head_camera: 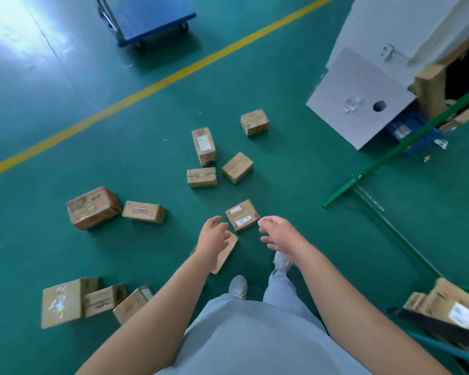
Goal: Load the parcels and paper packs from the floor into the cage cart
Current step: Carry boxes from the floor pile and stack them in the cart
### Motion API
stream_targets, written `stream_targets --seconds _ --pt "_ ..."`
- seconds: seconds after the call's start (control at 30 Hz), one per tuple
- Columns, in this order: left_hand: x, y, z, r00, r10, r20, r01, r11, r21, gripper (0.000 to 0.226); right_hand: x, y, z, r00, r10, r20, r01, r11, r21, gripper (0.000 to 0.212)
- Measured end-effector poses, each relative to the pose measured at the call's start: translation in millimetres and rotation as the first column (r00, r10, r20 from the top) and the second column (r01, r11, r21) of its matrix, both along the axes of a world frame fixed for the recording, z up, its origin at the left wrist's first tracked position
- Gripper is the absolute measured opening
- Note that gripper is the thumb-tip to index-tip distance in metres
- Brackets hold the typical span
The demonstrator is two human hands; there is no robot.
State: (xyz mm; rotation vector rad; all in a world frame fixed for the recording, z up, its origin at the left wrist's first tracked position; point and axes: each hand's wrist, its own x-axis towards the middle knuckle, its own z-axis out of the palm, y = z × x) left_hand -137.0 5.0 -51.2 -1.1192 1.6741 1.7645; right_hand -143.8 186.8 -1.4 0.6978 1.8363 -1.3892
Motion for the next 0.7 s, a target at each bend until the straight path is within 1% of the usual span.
stream_targets --seconds 0.13,0.23,0.33,0.4,0.47,0.57,0.7 --pt "-38.6 11.4 -1.5 0.999 0.044 -0.014 -0.045 0.998 -0.039 0.04 -47.3 12.9 -1.8 0.998 0.065 -0.009 -0.065 0.998 -0.003 0.024" --pt "-67.7 25.3 3.4 0.997 0.08 -0.022 -0.081 0.996 -0.023 0.036 -83.1 24.9 -6.1 0.994 0.107 -0.01 -0.107 0.994 -0.002 0.022" --pt "-96.8 37.0 0.4 0.986 0.164 -0.014 -0.164 0.986 -0.035 0.036 -127.2 37.2 -14.7 0.983 0.18 0.013 -0.18 0.984 -0.011 0.017" --pt "-110.6 42.3 -6.2 0.971 0.239 0.007 -0.238 0.97 -0.049 0.04 -158.9 41.9 -20.2 0.975 0.219 0.022 -0.219 0.975 -0.032 0.014" --pt "-120.7 48.4 -14.3 0.959 0.281 0.049 -0.277 0.958 -0.071 0.041 -186.3 48.8 -31.9 0.971 0.236 0.045 -0.233 0.971 -0.05 0.013" --pt "-125.5 52.4 -23.0 0.94 0.335 0.07 -0.329 0.94 -0.087 0.041 -208.3 50.7 -46.9 0.961 0.266 0.075 -0.262 0.963 -0.06 0.015" --pt "-126.1 48.8 -49.2 0.867 0.485 0.118 -0.474 0.874 -0.11 0.037 -229.6 45.0 -80.8 0.906 0.39 0.162 -0.386 0.921 -0.057 0.014"
